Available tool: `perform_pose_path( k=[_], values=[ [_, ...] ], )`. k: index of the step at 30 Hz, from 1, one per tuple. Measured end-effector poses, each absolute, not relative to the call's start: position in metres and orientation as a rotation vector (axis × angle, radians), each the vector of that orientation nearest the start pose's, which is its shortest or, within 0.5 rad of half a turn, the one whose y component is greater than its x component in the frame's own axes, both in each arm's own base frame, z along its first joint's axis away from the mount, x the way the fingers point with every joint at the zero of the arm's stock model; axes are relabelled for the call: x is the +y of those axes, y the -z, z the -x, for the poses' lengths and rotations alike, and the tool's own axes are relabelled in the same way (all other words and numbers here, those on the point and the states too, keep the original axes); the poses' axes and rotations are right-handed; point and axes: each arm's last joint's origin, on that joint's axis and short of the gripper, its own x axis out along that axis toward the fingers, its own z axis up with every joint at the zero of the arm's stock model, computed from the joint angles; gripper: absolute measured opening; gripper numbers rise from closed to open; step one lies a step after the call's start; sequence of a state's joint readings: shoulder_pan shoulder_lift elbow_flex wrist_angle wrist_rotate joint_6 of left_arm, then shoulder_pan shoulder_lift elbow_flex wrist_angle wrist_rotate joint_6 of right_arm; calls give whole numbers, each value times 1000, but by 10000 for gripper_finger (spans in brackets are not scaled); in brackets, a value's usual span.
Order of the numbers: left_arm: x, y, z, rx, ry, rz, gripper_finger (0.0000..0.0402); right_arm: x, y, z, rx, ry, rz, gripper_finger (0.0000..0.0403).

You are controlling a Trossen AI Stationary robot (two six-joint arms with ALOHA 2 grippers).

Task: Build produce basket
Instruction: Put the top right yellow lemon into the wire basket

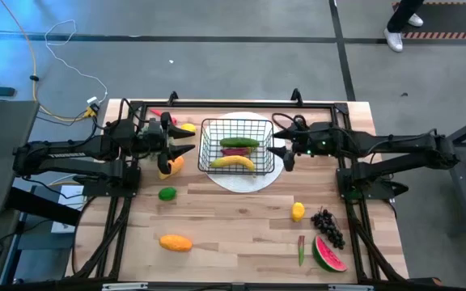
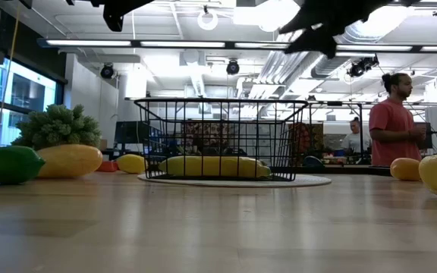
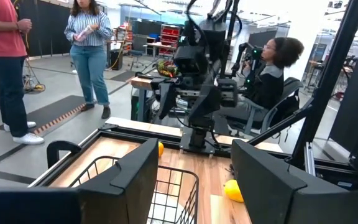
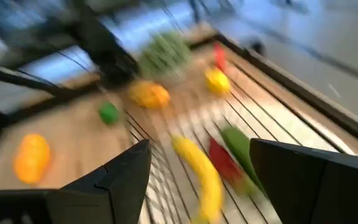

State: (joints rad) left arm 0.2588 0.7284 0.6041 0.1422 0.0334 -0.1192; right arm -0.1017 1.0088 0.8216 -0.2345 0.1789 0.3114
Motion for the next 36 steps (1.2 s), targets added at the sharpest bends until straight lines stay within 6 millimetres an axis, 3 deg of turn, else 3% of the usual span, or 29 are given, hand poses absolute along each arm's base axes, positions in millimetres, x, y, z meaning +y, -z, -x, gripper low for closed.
perform_pose_path(
  k=[7,10,14,22,28,36],
  values=[
    [43,-310,-165,-31,-225,116,191,-39,-321,-179,707,969,-647,254],
    [43,-310,-165,-31,-228,116,191,-41,-308,-162,810,1187,-777,254],
    [43,-310,-165,-32,-228,116,191,-42,-273,-150,917,1352,-901,254],
    [43,-310,-165,-34,-228,116,191,-58,-203,-133,837,1641,-1073,254],
    [43,-310,-165,-35,-228,116,191,-80,-211,-139,616,1830,-966,254],
    [43,-310,-165,-34,-228,116,191,-97,-195,-144,660,1922,-1002,254]
  ],
)
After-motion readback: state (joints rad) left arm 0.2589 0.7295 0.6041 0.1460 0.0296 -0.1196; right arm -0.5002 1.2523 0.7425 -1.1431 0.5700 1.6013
